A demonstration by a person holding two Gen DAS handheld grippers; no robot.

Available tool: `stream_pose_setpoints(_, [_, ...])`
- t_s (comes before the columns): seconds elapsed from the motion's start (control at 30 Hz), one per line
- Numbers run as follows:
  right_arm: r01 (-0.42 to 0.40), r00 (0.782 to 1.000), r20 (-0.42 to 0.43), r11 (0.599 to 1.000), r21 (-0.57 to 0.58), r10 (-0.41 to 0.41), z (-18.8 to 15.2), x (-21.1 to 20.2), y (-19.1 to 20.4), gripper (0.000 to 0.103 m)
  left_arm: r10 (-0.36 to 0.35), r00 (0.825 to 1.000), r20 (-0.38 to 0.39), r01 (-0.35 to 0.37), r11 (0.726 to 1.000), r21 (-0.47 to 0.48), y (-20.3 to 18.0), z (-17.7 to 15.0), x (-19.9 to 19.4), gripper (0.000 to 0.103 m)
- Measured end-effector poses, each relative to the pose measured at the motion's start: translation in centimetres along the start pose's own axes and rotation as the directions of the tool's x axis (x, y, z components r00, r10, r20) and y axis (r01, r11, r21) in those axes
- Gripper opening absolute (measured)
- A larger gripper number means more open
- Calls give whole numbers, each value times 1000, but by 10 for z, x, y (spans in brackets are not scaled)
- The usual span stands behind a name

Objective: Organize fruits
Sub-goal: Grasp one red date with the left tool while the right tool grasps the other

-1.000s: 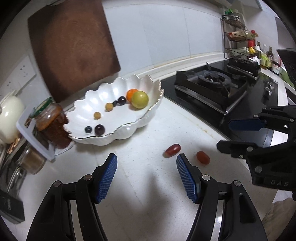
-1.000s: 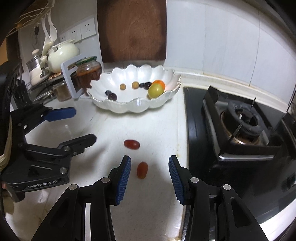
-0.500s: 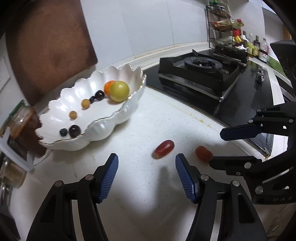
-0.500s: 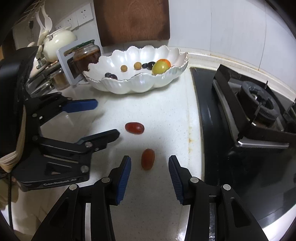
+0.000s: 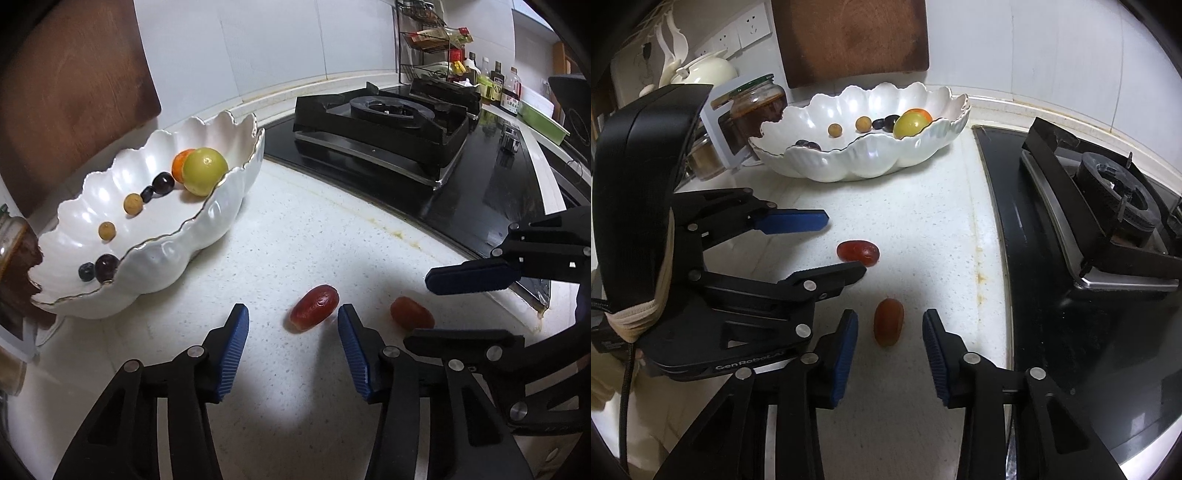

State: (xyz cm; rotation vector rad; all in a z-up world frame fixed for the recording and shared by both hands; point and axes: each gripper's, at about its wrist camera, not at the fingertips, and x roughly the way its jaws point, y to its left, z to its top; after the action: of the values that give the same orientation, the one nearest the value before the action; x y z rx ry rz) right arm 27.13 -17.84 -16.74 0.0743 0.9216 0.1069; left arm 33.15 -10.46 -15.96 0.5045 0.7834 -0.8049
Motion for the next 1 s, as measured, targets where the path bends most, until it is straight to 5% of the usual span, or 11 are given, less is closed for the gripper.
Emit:
stream_pose_setpoints(0.33, [-3,1000,-13,1000,2,3,-1,6,0,30,-39,999,5,39,999,-8,-2,4,7,42])
stream_pose_setpoints(0.5, [5,1000,-7,1000,-15,-5,-2,7,0,21,-61,998,3,61,998,-13,-4,7,9,27])
stream_pose_setpoints(1.0, [-15,1000,11,1000,-20,15,-5,-2,-2,17,11,1000,-24,-14,988,-153,-4,-5,-18,25])
